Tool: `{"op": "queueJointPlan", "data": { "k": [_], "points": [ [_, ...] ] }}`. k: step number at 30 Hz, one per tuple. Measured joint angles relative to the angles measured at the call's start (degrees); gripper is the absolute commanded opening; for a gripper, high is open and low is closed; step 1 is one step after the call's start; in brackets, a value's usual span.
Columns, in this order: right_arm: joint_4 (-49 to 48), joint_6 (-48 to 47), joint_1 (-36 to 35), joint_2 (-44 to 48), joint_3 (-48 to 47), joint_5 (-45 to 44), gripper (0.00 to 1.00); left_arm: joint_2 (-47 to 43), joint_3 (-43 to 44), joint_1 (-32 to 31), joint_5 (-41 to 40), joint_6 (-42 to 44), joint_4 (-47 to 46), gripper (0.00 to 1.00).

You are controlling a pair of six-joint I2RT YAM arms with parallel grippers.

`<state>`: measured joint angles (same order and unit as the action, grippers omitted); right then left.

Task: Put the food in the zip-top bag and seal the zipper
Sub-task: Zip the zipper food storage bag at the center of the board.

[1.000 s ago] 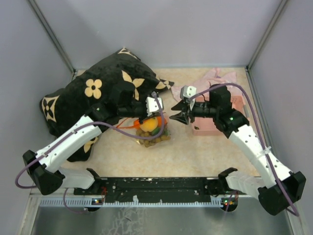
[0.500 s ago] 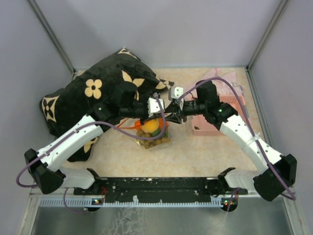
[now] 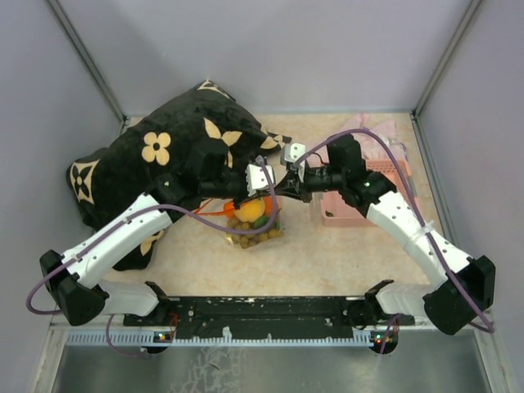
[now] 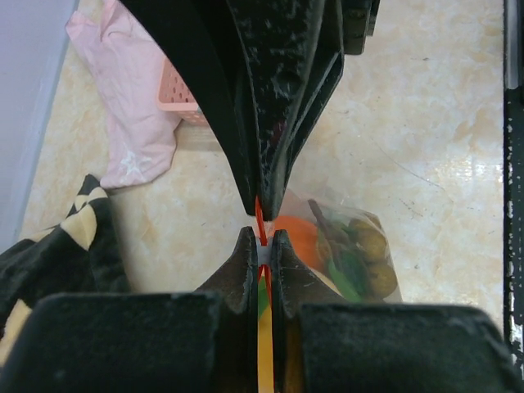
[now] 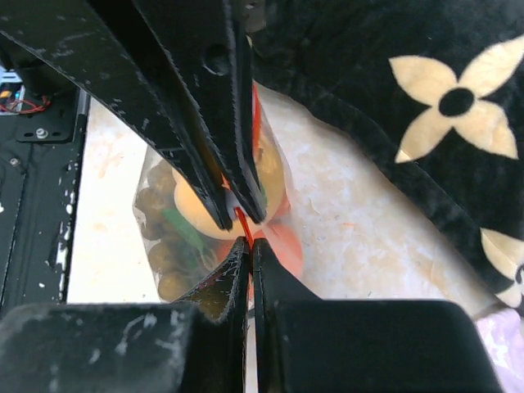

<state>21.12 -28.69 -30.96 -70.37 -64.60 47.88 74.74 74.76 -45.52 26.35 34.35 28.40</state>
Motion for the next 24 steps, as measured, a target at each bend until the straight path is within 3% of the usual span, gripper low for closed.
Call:
{"op": "queueJointPlan", "data": {
  "k": [16,17,19,21,24],
  "points": [
    [-2.64,4.52,7.63,9.14,5.01,-7.65,0.00,-8.85,-7.74,0.07,-9.97,-3.30,0.46,0.00],
    [-2.47,4.52,7.67,9.18,5.29,-7.78,0.02,-9.22,-7.85,0.20,-10.32,-3.30,0.79,0.00],
    [-1.97,4.52,7.76,9.16,5.64,-7.54,0.21,-9.44,-7.87,0.28,-10.19,-3.28,1.33,0.00],
    [-1.49,4.50,7.08,9.16,5.66,-7.02,0.33,-9.25,-7.87,0.31,-9.46,-3.26,1.66,0.00],
    [-0.66,2.93,4.24,8.92,5.46,-6.40,0.38,-8.17,-7.80,0.28,-7.58,-3.26,1.86,0.00]
  ]
}}
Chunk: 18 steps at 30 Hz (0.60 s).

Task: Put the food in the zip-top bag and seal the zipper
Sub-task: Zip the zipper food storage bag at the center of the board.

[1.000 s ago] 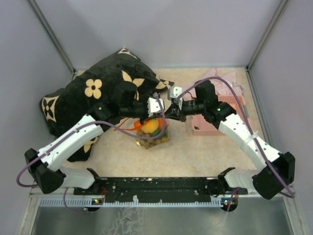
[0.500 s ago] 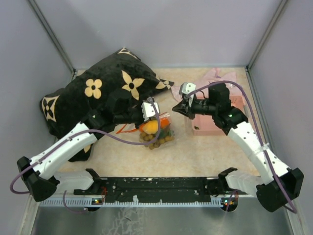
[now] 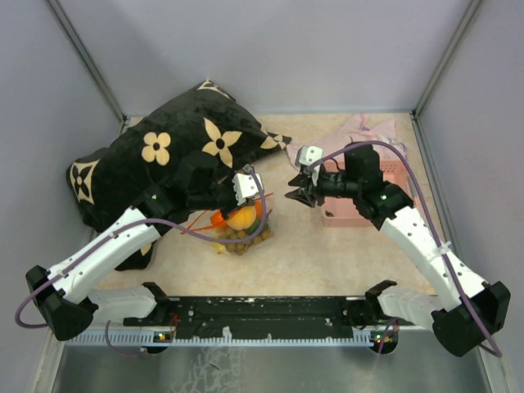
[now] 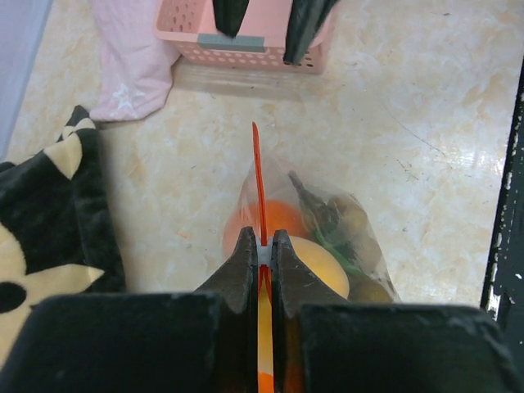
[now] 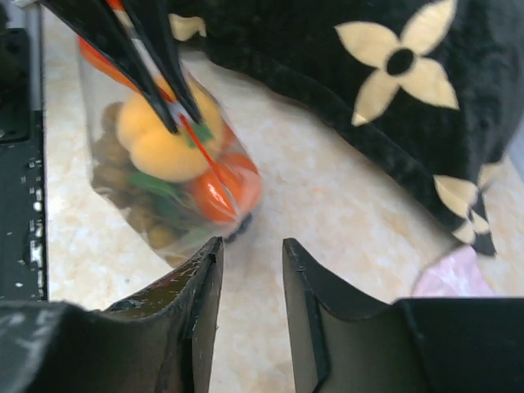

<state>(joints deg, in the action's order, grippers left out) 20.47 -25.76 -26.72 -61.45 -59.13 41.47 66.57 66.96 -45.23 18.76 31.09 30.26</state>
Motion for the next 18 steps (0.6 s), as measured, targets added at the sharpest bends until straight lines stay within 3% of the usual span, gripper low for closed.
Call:
{"op": "queueJointPlan", "data": {
  "k": [12,16,18],
  "points": [
    [6.73,-11.10,-7.45,-11.19,-8.11,5.33,0.41,2.27,0.72,0.00,4.07,0.00,0.22,0.00],
    [9.09,-13.57,-8.81,-13.97,-9.38,6.54,0.35,2.43,0.74,0.00,4.72,-0.02,0.20,0.00],
    [9.62,-14.25,-9.27,-14.71,-9.60,6.67,0.22,2.51,0.72,0.02,5.03,-0.02,0.20,0.00]
  ]
}}
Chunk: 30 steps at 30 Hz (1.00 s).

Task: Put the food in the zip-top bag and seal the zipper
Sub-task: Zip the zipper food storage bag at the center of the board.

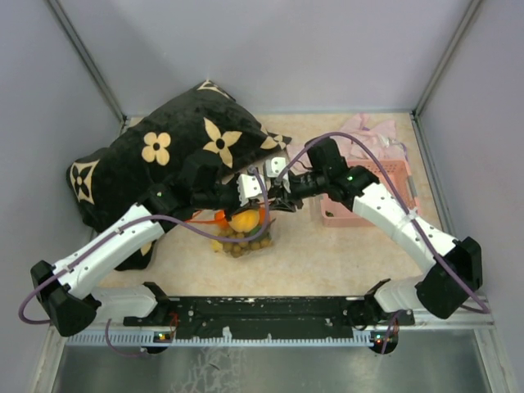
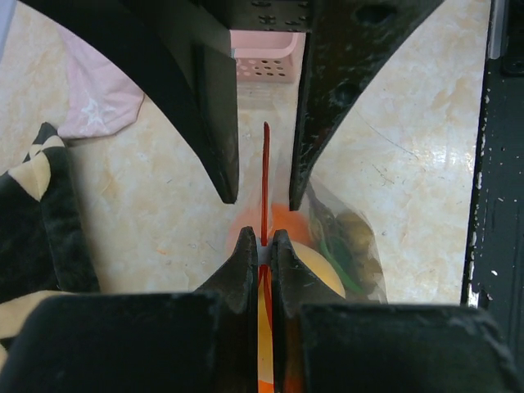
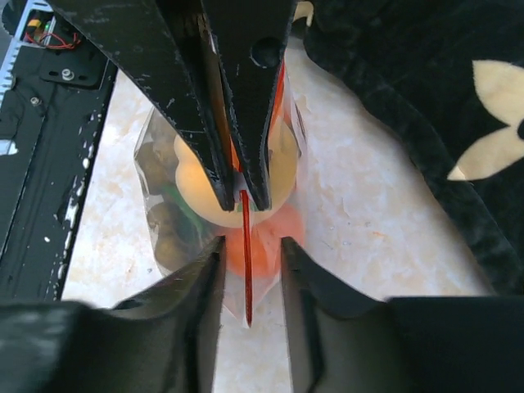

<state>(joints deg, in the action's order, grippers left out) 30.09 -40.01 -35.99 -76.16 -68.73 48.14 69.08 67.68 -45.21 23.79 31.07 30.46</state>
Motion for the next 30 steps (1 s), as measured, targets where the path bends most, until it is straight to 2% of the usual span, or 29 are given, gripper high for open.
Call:
{"op": "queueJointPlan", "data": {
  "k": [2,11,18,30],
  "points": [
    [0.22,-0.31,-0.31,-0.66,-0.20,-0.02,0.00,0.07,0.00,0.00,0.28,-0.02,-0.02,0.00],
    [-3.19,7.61,0.59,-1.60,-0.48,-3.96,0.00,-0.52,-0.79,0.26,-1.88,-0.04,-1.44,0.00],
    [-6.97,12.39,3.04,3.93,3.54,-7.17,0.00,-3.74,-2.95,-0.04,-4.94,-1.03,-3.76,0.00],
    [-7.78,14.32,8.02,7.52,7.19,-14.82,0.00,-7.10,-5.62,0.02,-8.35,-2.93,-0.50,0.00]
  ]
}}
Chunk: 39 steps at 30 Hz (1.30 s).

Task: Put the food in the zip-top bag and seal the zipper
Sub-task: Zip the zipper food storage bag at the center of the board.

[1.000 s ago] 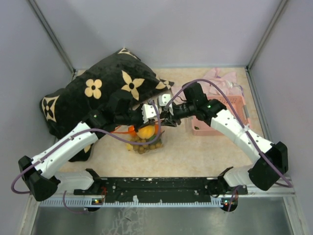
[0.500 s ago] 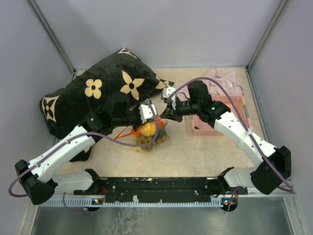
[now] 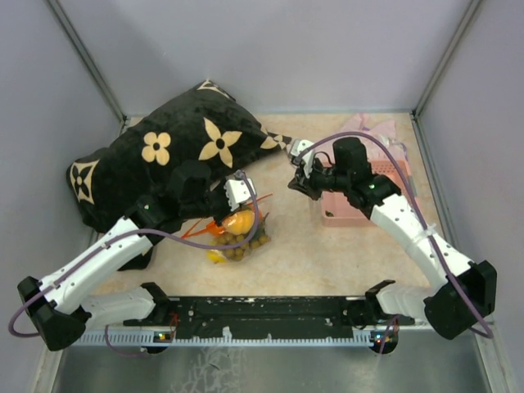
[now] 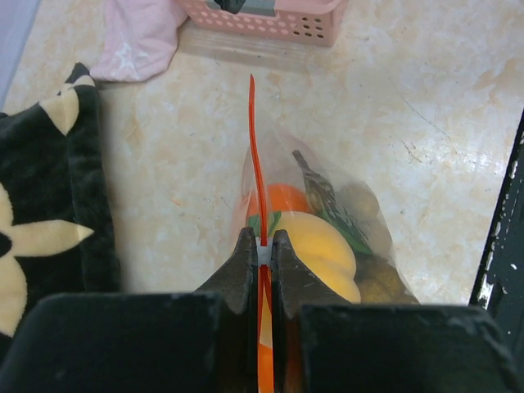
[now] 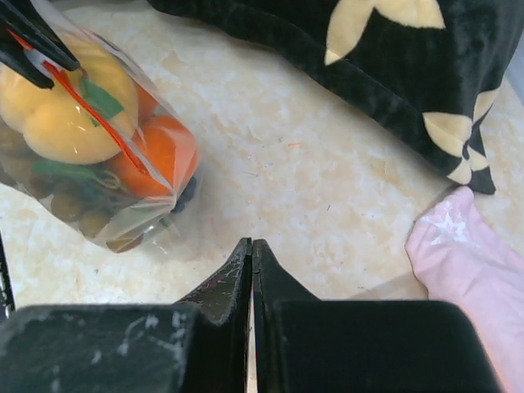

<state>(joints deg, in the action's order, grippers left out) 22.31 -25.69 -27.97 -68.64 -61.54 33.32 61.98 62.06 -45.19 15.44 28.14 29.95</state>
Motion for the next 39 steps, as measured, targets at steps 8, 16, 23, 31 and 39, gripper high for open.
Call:
{"op": "queueJointPlan", "data": {
  "k": [8,16,23,31,39],
  "points": [
    [1.81,-3.72,-3.39,2.21,0.07,4.83,0.43,1.07,-0.15,0.02,1.55,0.00,0.90,0.00],
    [5.75,-10.73,-9.77,0.11,-3.23,8.72,0.44,3.52,0.81,0.02,4.17,0.00,0.50,0.00],
    [5.14,-12.28,-12.63,-5.35,-5.29,9.11,0.43,3.39,0.79,0.42,5.18,0.00,1.03,0.00],
    [1.27,-13.20,-12.70,-7.19,-5.38,10.56,0.41,2.91,0.61,1.16,5.68,-0.22,1.01,0.00],
    [-2.64,-14.38,-13.18,-7.21,-1.20,9.73,0.42,0.52,-2.43,0.79,6.40,-0.28,-1.84,0.00]
  ]
}}
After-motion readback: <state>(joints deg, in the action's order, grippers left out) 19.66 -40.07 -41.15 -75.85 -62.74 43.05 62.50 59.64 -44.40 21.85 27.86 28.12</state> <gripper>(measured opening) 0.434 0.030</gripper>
